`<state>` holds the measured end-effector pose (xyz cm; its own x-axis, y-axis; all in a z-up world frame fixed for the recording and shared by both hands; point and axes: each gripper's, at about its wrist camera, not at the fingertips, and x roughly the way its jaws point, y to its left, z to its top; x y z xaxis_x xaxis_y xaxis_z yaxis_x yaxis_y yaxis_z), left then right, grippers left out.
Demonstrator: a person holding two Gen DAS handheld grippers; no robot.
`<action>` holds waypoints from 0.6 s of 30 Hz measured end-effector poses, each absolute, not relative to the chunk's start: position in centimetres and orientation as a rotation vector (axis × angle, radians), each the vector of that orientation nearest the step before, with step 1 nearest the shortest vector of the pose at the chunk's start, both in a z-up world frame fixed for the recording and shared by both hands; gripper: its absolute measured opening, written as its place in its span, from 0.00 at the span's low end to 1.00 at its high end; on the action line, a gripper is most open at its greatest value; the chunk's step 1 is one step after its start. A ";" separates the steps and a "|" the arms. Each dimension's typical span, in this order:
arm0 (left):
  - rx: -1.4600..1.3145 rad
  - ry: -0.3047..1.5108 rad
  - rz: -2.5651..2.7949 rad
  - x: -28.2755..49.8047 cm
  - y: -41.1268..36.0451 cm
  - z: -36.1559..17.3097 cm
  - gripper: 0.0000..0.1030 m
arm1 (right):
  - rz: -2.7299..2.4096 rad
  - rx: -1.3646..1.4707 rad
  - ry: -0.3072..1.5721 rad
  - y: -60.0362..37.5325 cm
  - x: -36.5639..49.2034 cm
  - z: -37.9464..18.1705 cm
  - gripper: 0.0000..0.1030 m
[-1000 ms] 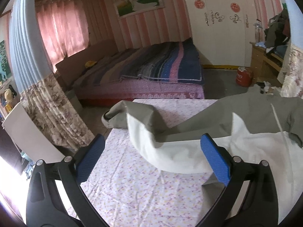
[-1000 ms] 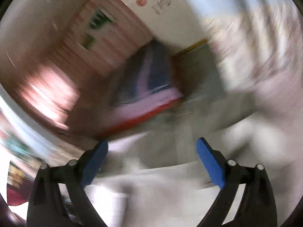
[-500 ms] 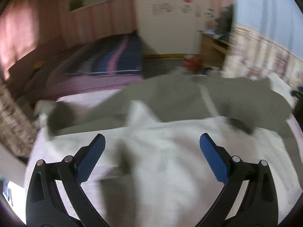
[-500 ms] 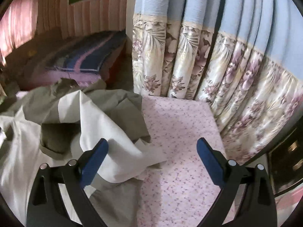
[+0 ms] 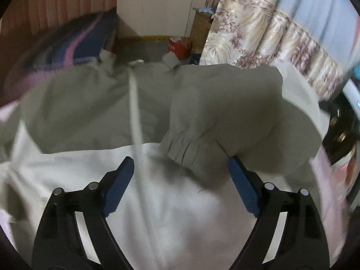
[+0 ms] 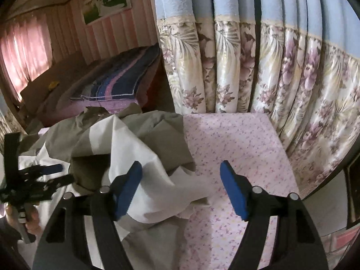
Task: Fold large clothes
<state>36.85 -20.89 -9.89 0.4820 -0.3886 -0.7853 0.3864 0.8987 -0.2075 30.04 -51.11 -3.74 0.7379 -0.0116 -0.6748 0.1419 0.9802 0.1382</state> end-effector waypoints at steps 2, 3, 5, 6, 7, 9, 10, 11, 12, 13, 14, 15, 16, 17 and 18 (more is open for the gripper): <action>-0.039 0.976 -0.501 38.0 -21.6 -10.1 0.46 | -0.081 0.203 0.744 -51.2 30.0 -4.1 0.70; -0.042 0.982 -0.502 38.6 -21.9 -10.1 0.43 | -0.080 0.208 0.746 -51.2 29.9 -4.3 0.70; -0.057 0.977 -0.500 39.8 -22.3 -9.8 0.32 | -0.076 0.216 0.746 -51.1 29.8 -4.4 0.70; -0.052 0.974 -0.494 40.1 -22.3 -9.7 0.30 | -0.074 0.217 0.744 -51.1 29.7 -4.3 0.70; -0.044 0.966 -0.480 40.5 -22.2 -9.2 0.27 | -0.074 0.214 0.736 -50.9 29.4 -4.1 0.71; -0.045 0.930 -0.473 41.0 -20.8 -7.4 0.25 | -0.076 0.203 0.718 -50.6 29.0 -3.5 0.79; -0.043 0.891 -0.466 40.7 -19.2 -6.0 0.24 | -0.087 0.191 0.700 -50.4 28.7 -2.9 0.83; -0.036 0.865 -0.457 40.7 -18.4 -5.0 0.23 | -0.098 0.180 0.684 -50.3 28.5 -2.6 0.85; -0.012 0.807 -0.432 40.2 -16.5 -3.3 0.23 | -0.104 0.173 0.672 -50.2 28.4 -2.2 0.85; 0.012 0.755 -0.404 39.7 -14.6 -1.8 0.22 | -0.113 0.166 0.656 -50.1 28.3 -1.7 0.85; 0.033 0.706 -0.378 39.1 -12.3 -0.3 0.21 | -0.116 0.167 0.642 -50.1 28.2 -1.3 0.85; 0.053 0.662 -0.346 38.4 -9.8 1.2 0.21 | -0.115 0.171 0.627 -50.0 28.2 -1.0 0.85; 0.067 0.624 -0.322 37.6 -7.5 2.4 0.21 | -0.112 0.181 0.607 -49.9 28.1 -0.6 0.85; 0.080 0.598 -0.303 37.0 -5.8 3.1 0.21 | -0.109 0.190 0.597 -49.7 28.0 -0.4 0.85; 0.102 0.557 -0.267 36.1 -3.5 4.1 0.21 | -0.102 0.200 0.593 -49.5 28.1 -0.4 0.87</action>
<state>36.07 -3.46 4.12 0.8152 -0.2226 -0.5347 0.2777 0.9604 0.0234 28.08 -49.55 -0.36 0.8249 -0.0376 -0.5640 0.1522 0.9757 0.1575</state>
